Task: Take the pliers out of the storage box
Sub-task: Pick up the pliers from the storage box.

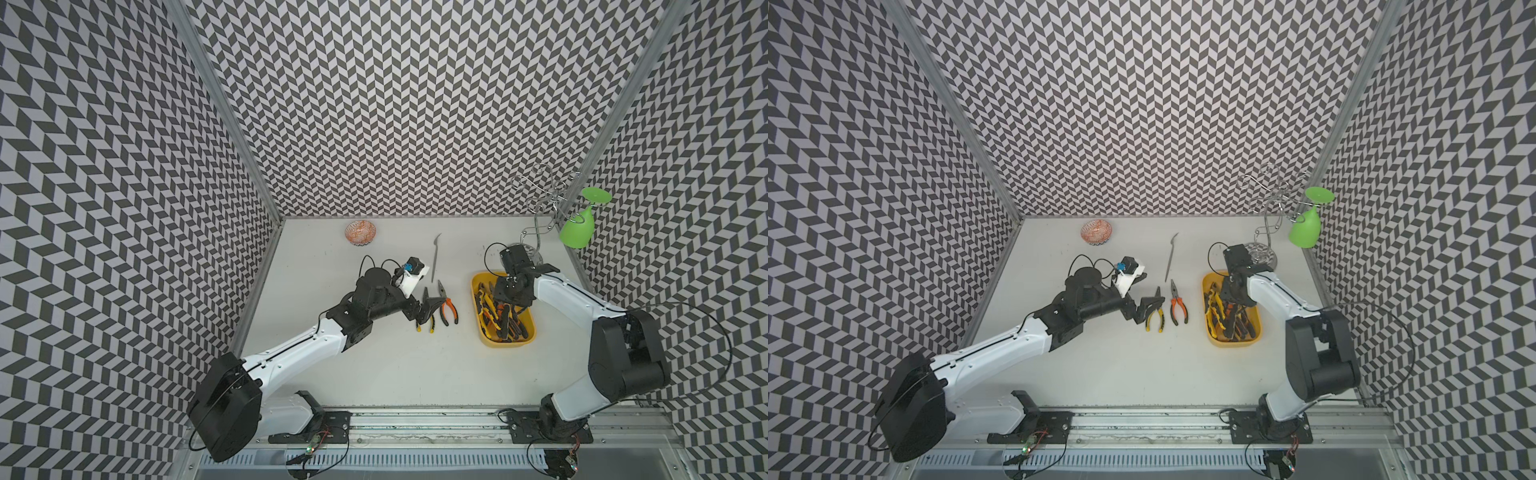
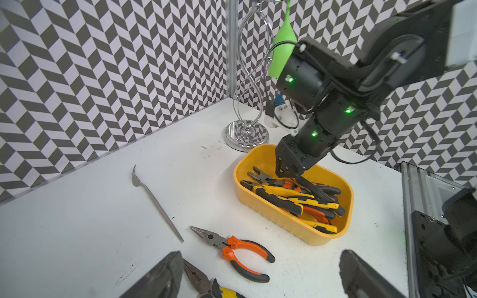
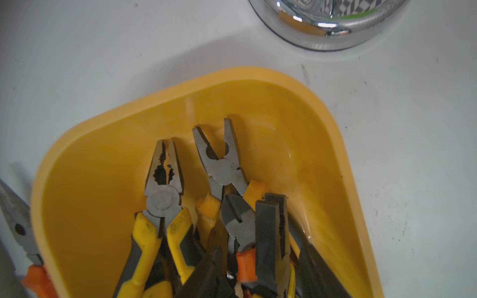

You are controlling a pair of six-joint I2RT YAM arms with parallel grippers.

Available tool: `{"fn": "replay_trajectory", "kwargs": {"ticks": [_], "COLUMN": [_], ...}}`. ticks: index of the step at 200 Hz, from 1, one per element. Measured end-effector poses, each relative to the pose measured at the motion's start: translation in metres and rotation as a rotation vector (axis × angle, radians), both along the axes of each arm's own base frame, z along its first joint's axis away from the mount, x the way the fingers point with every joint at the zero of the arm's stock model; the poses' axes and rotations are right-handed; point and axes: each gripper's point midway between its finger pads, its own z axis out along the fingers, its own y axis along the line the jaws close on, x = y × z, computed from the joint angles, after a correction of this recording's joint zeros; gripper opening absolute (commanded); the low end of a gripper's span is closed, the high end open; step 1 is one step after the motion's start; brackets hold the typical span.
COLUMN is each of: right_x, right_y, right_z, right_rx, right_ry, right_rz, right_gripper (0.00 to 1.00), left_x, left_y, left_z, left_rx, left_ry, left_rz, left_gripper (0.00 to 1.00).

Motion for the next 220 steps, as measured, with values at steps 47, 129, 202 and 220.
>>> {"fn": "replay_trajectory", "kwargs": {"ticks": [47, 129, 202, 220], "right_x": [-0.001, -0.003, 0.001, 0.001], "right_y": [-0.007, -0.016, -0.010, -0.001], "right_z": [-0.016, 0.032, 0.122, 0.152], "right_rx": [-0.027, -0.040, 0.022, 0.066], "right_ry": [0.045, -0.077, -0.376, -0.492], "right_rz": [-0.020, -0.048, 0.032, 0.086], "right_gripper": [0.21, 0.00, 0.00, 0.00], "left_x": [-0.010, -0.003, 0.022, 0.025], "left_y": [0.002, 0.007, 0.023, 0.026], "left_z": [-0.001, -0.001, 0.005, 0.005], "left_rx": [0.022, -0.012, -0.158, -0.173], "left_ry": [-0.042, 0.006, 0.163, 0.187], "left_rz": [-0.019, 0.047, 0.092, 0.092], "left_gripper": [0.98, 0.98, 0.98, 0.98]}}
